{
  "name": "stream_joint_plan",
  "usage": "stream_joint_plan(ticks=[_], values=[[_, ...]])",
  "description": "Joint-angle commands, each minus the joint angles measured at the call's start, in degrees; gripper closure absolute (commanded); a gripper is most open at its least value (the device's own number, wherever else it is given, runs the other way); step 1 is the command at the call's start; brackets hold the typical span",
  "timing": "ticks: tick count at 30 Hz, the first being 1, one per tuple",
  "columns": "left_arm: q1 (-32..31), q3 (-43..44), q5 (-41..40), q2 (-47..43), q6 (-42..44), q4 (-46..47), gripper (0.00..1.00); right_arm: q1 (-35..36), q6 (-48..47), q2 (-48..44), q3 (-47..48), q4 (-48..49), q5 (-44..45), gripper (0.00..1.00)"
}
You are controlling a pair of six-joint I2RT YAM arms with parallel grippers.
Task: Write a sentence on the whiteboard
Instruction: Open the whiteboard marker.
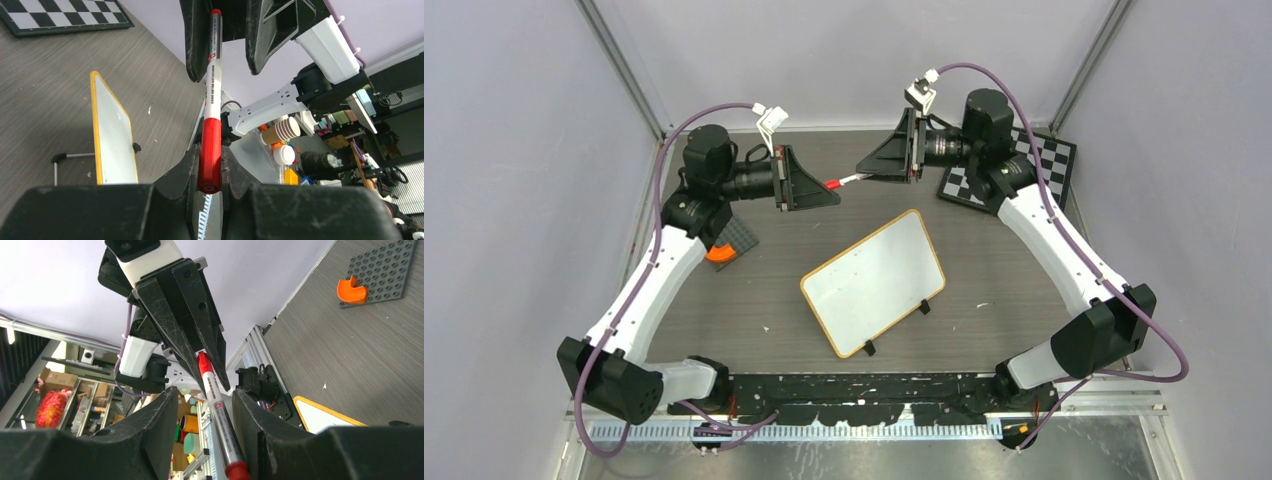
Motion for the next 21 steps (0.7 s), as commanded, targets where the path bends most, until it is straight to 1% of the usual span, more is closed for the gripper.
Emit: stream_joint_plan(ticks=[1, 11, 17, 21], values=[[-0.5, 0.5, 3.4, 0.9, -1.6, 4.0, 1.0, 1.6, -0.9, -1.4, 1.0, 2.1, -3.4, 0.53], [-0.6, -0.1, 6.3, 1.2, -1.8, 4.0, 1.0, 2.1, -2.2, -1.2, 1.3, 0.7, -5.0, 0.6], [-1.0, -0.1, 6.7, 1.5, -1.9, 3.8, 1.0, 2.5, -5.7, -1.1, 2.5, -3.6, -4.3, 0.72], [-1.1, 0.3, 6.7, 1.6, -1.7, 3.3, 1.0, 2.5, -9.6, -0.9, 3.6, -7.8, -3.4, 0.87]])
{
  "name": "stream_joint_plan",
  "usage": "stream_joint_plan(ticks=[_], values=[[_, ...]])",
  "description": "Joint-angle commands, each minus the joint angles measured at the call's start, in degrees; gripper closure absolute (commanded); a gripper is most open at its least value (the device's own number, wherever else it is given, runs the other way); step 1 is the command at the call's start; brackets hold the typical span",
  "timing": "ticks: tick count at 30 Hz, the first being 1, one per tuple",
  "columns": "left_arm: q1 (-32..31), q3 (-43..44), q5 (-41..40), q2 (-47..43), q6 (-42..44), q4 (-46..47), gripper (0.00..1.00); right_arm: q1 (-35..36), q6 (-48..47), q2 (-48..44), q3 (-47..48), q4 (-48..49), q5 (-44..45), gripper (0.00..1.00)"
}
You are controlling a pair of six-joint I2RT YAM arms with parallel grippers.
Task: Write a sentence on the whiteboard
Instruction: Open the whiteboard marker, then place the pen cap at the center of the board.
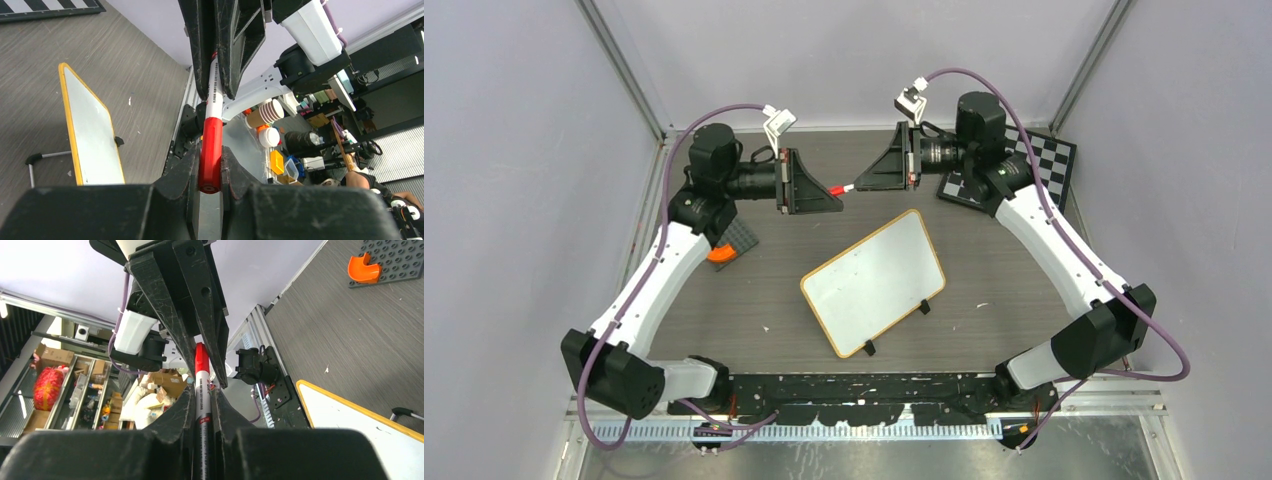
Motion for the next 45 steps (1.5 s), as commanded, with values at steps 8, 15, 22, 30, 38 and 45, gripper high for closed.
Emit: stream_joint_plan(ticks=[8, 15, 22, 30, 38, 45], values=[[0.2, 0.1, 0.0, -0.1, 4.3, -4.1, 1.0, -0.2, -8.7, -1.0, 5.2, -7.9, 0.0, 1.0], [7.8, -3.5, 1.8, -1.2, 3.3, -1.8, 1.0, -8.1, -8.0, -2.0, 5.2, -8.1, -1.9, 1.0], [16.4, 0.5, -5.2, 1.7, 29.8, -26.6, 1.0, -17.9, -9.8, -3.0, 2.7, -8.8, -5.3, 1.0], [13.5, 11.0, -41.6, 18.4, 56.1, -54.8, 1.0, -18.5, -43.0, -4.3, 5.3, -42.8, 2.7, 1.0], [10.2, 17.6, -52.0, 34.9, 54.8, -57.0, 1.0, -18.0, -50.2, -6.0, 1.5, -48.3, 4.8, 1.0], [6.4, 23.8, -59.7, 44.6, 53.4, -58.9, 0.97, -15.7, -59.8, -8.4, 0.1, -54.9, 10.6, 1.0]])
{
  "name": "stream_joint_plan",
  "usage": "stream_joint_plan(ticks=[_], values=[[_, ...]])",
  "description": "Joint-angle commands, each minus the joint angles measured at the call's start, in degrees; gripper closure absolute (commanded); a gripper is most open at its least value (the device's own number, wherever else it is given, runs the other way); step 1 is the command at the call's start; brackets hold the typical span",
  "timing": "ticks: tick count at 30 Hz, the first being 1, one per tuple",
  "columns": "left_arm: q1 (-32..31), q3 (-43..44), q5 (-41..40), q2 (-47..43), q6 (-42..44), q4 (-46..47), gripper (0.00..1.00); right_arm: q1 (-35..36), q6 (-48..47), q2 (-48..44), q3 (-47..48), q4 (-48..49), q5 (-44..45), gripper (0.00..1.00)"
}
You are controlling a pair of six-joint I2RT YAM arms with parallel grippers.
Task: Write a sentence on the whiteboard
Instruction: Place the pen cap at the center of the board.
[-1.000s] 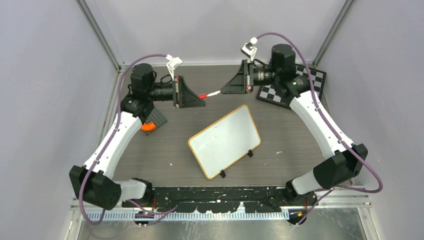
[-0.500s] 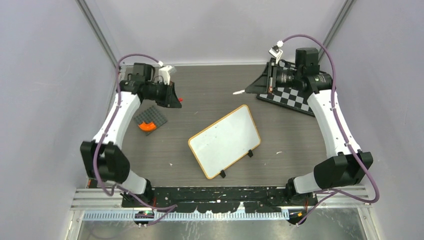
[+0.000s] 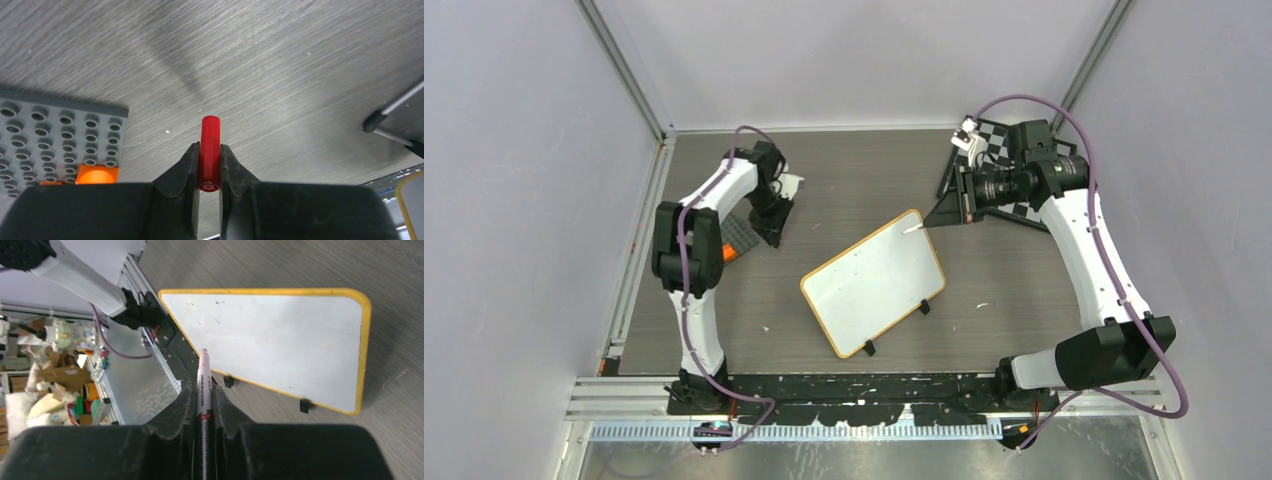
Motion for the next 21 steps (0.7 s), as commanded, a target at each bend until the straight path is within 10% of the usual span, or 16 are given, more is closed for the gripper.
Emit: stream_joint_plan(ticks=[1, 21], values=[[-1.9, 5.0, -6.8, 3.1, 0.3, -3.7, 0.97, 1.9, -7.5, -4.4, -1.4, -4.0, 4.3, 1.0], [-5.0, 8.1, -9.3, 8.7, 0.8, -7.3, 0.74, 9.8, -11.6, -6.7, -3.7, -5.1, 11.2, 1.0]])
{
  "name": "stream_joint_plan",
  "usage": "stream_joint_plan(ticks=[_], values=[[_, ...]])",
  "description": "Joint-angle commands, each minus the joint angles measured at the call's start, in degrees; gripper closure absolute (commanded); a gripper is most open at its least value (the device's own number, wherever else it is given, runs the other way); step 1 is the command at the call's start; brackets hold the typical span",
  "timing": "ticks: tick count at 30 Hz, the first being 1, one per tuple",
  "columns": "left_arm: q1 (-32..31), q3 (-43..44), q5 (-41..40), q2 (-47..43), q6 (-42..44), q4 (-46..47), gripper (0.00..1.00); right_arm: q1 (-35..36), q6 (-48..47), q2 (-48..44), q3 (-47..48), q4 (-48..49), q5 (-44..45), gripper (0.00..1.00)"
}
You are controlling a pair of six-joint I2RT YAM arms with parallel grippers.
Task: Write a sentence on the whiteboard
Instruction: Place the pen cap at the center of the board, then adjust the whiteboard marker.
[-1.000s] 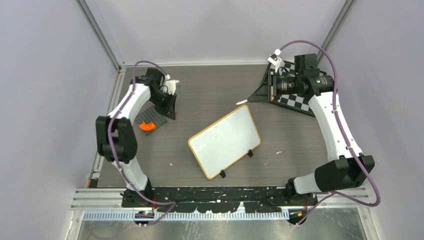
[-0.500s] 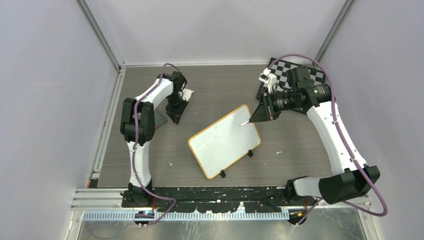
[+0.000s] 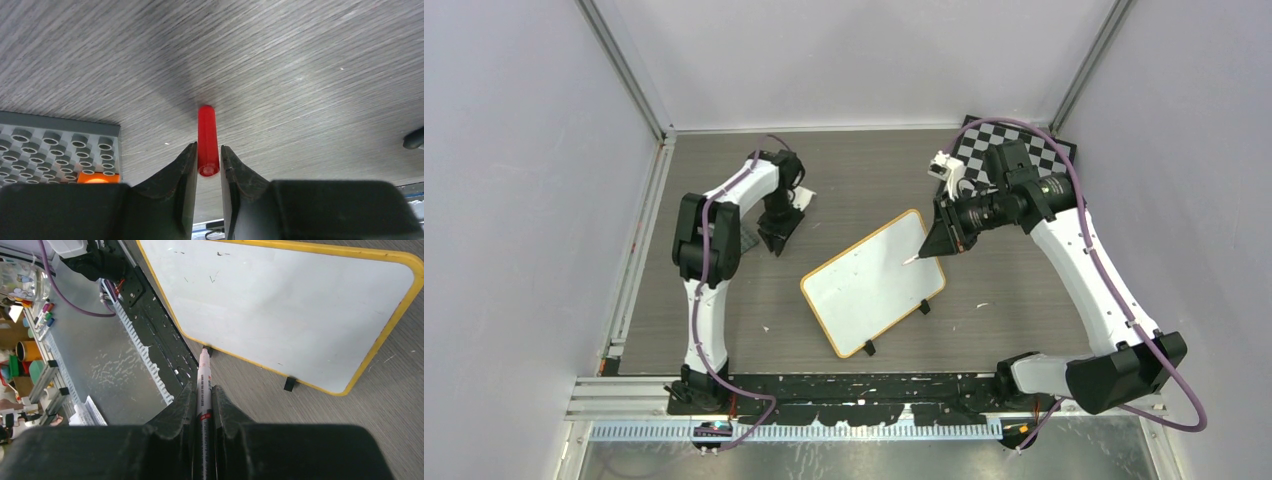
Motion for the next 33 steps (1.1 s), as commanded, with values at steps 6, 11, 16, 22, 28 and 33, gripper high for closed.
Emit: stream_joint_plan(ticks=[6, 11, 16, 22, 28, 33], values=[[-0.2, 3.7, 1.6, -2.4, 0.9, -4.1, 0.66, 2.2, -2.6, -0.1, 3.5, -2.0, 2.1, 1.0], [0.8, 5.0, 3.7, -9.0, 1.2, -6.2, 0.53, 4.1, -3.4, 0.1, 5.4, -2.6, 3.7, 1.0], [4.7, 3.6, 13.5, -18.9, 0.5, -5.8, 0.44, 6.7, -3.9, -0.1, 5.5, -1.4, 5.6, 1.0], [10.1, -5.0, 36.6, -35.0, -1.0, 3.6, 0.43, 8.6, 4.1, 0.4, 4.2, 7.3, 2.1, 1.0], [1.4, -10.9, 46.7, -48.9, -3.4, 16.6, 0.34, 9.0, 19.7, 3.4, 5.2, 17.8, -0.8, 1.0], [-8.1, -7.6, 45.3, -45.6, -0.3, 13.9, 0.35, 9.6, 29.6, 4.2, 4.2, 24.7, -2.1, 1.0]])
